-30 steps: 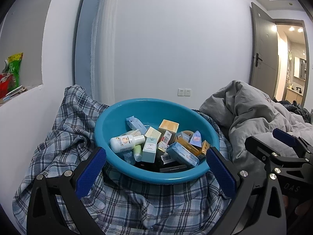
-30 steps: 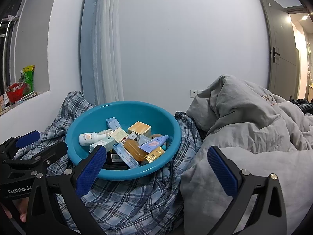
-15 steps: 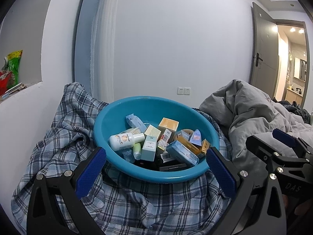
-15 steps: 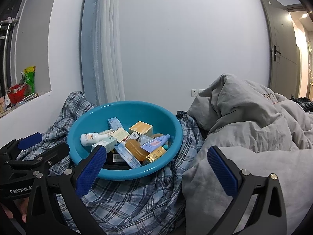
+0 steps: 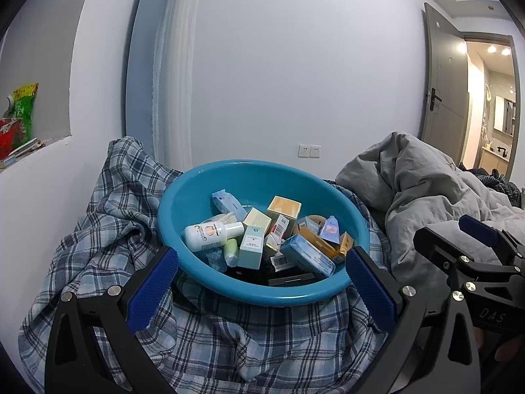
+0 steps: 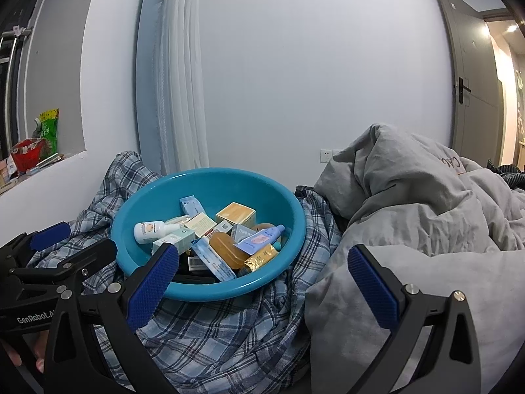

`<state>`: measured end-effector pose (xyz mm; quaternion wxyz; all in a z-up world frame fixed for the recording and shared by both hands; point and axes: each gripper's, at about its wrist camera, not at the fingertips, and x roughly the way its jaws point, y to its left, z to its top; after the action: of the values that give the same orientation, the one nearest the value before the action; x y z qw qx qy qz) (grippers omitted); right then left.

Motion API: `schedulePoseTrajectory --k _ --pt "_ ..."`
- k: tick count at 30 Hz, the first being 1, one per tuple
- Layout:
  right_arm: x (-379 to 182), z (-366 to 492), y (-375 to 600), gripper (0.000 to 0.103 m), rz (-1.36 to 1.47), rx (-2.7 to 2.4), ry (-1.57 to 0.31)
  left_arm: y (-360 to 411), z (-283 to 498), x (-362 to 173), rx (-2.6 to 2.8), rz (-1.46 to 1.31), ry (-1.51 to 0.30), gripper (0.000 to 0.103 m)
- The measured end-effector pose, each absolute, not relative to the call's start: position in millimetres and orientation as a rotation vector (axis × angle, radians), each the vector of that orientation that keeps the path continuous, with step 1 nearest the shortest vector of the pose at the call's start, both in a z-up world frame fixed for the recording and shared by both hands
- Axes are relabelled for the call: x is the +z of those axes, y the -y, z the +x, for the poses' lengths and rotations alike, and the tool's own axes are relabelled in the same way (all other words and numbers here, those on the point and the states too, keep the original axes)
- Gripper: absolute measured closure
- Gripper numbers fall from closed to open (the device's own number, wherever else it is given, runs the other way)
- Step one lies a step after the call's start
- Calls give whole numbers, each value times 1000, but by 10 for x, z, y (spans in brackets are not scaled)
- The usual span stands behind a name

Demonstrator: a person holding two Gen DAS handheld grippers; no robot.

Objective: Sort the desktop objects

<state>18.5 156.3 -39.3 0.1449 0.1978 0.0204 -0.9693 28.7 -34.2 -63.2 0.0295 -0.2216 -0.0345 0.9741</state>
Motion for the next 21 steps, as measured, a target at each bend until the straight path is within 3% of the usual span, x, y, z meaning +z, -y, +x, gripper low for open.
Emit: schedulePoseTrajectory --k 21 --pt "-396 232 -1509 0 549 -2766 -105 407 262 -646 2974 -724 176 0"
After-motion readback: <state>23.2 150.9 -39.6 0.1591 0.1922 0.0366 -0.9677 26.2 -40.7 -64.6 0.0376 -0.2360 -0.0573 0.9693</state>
